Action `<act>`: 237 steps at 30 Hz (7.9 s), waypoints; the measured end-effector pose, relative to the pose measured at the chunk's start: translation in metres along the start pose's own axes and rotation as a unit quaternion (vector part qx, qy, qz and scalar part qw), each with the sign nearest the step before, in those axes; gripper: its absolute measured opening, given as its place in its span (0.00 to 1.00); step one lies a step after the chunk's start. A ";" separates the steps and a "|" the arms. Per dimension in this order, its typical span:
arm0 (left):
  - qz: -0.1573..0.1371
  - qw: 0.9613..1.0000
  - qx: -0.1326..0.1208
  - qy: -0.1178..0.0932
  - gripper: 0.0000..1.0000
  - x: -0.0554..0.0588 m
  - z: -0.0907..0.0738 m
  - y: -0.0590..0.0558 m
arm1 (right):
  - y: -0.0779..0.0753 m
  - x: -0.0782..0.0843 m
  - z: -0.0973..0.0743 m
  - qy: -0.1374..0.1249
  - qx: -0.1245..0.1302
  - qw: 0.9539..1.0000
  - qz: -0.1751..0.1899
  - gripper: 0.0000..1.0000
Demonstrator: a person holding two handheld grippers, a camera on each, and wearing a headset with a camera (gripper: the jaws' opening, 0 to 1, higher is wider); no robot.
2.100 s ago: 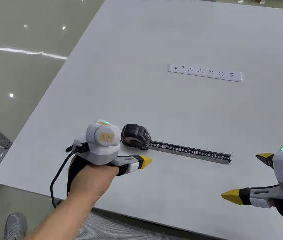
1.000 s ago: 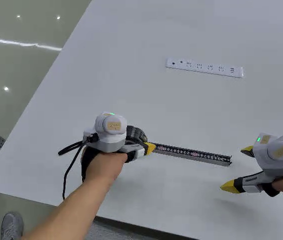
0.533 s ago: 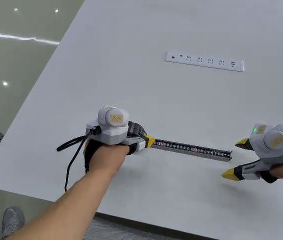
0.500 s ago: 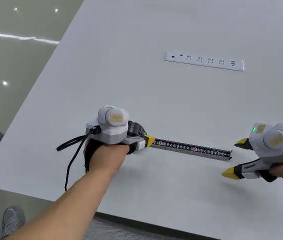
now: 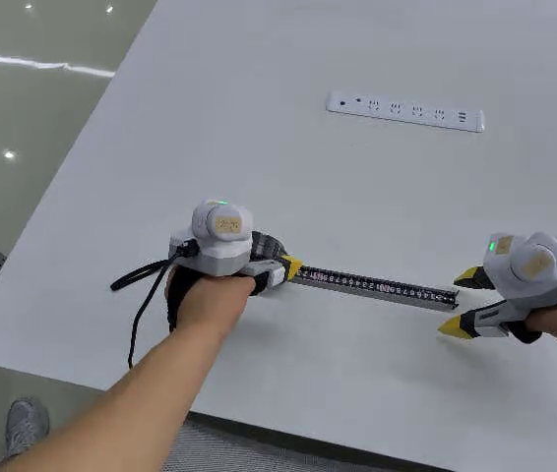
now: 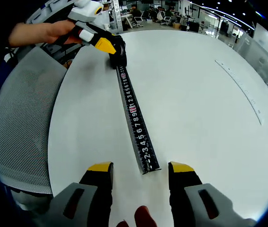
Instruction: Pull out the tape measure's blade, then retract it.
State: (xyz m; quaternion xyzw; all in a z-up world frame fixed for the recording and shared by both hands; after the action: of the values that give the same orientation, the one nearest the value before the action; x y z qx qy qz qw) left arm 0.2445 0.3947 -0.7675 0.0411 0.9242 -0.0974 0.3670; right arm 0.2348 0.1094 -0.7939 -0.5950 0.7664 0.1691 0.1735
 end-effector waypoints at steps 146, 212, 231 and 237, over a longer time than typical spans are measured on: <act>0.009 1.000 0.012 -0.012 0.52 0.000 0.004 0.006 | 0.014 -0.078 0.058 -0.025 -0.049 0.990 -0.129 0.11; 0.008 0.999 0.020 -0.028 0.50 0.000 0.002 0.006 | 0.032 -0.155 0.102 -0.058 -0.054 0.990 -0.113 0.11; 0.005 0.999 0.021 -0.032 0.50 0.000 0.003 0.006 | 0.041 -0.171 0.112 -0.061 -0.052 0.991 -0.111 0.11; 0.005 0.999 0.022 -0.032 0.50 -0.001 0.002 0.006 | 0.042 -0.174 0.113 -0.058 -0.048 0.991 -0.110 0.11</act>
State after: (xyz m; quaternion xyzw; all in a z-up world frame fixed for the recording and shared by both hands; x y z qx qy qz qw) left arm 0.2474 0.4001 -0.7695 0.0502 0.9095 -0.1174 0.3957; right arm 0.2417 0.3206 -0.8105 -0.6726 0.6759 0.2198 0.2060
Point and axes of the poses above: the centre of the closed fingertips' face, and the gripper's own axes: z roughly forward along the fingers, y roughly to its left, x roughly out of its underside, the point moved 2 cm from there along -z, roughly backward along the fingers
